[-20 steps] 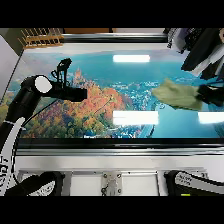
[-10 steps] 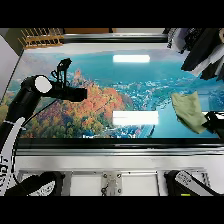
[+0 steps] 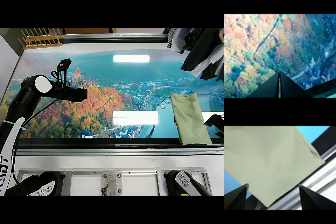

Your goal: Fold the clothes and pants, and hang the long-sleeved shirts on hangers.

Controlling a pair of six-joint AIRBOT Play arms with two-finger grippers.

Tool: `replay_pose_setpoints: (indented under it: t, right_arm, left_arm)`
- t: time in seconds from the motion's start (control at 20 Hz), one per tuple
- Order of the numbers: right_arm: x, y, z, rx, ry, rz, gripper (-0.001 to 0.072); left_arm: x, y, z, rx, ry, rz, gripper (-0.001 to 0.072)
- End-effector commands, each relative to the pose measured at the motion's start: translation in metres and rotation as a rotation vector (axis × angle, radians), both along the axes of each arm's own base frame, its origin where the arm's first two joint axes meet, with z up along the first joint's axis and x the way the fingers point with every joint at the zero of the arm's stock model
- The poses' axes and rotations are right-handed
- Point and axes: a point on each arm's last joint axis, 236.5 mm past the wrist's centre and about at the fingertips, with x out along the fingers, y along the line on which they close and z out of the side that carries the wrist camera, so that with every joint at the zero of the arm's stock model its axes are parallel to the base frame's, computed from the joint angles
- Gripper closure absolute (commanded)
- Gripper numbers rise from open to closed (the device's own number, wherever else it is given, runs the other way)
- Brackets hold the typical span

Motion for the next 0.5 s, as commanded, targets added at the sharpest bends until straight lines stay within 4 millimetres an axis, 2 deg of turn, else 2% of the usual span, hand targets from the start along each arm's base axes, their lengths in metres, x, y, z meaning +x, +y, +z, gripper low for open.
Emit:
replay_pose_setpoints:
  t: [0.0,0.1,0.2,0.25,0.3,0.35,0.4,0.45]
  right_arm:
    - [0.047,0.057,0.078,-0.033,-0.293,0.219,0.0030]
    - [0.066,0.122,0.106,0.047,-0.427,0.375,0.0031]
    - [0.072,0.170,0.115,0.087,-0.462,0.521,0.0037]
    - [0.072,0.190,0.114,0.094,-0.460,0.592,0.0118]
    - [0.072,0.206,0.114,0.094,-0.460,0.656,0.0336]
    - [0.070,0.219,0.114,0.090,-0.461,0.719,0.0618]
    - [0.069,0.230,0.113,0.092,-0.459,0.761,0.0691]
    - [0.066,0.237,0.111,0.104,-0.450,0.784,0.0691]
  left_arm:
    - [0.000,0.000,0.000,-0.002,-0.003,0.000,0.0701]
    - [0.001,0.000,0.000,0.000,-0.005,0.000,0.0701]
    - [0.002,0.000,0.001,0.000,-0.009,0.002,0.0701]
    - [0.002,0.000,0.001,0.000,-0.008,0.001,0.0701]
    - [0.001,0.000,0.000,0.000,-0.007,0.001,0.0701]
    - [0.001,0.000,0.000,0.000,-0.007,0.001,0.0701]
    - [0.002,0.000,0.001,0.000,-0.008,0.001,0.0701]
    - [0.002,0.000,0.001,0.000,-0.009,0.001,0.0701]
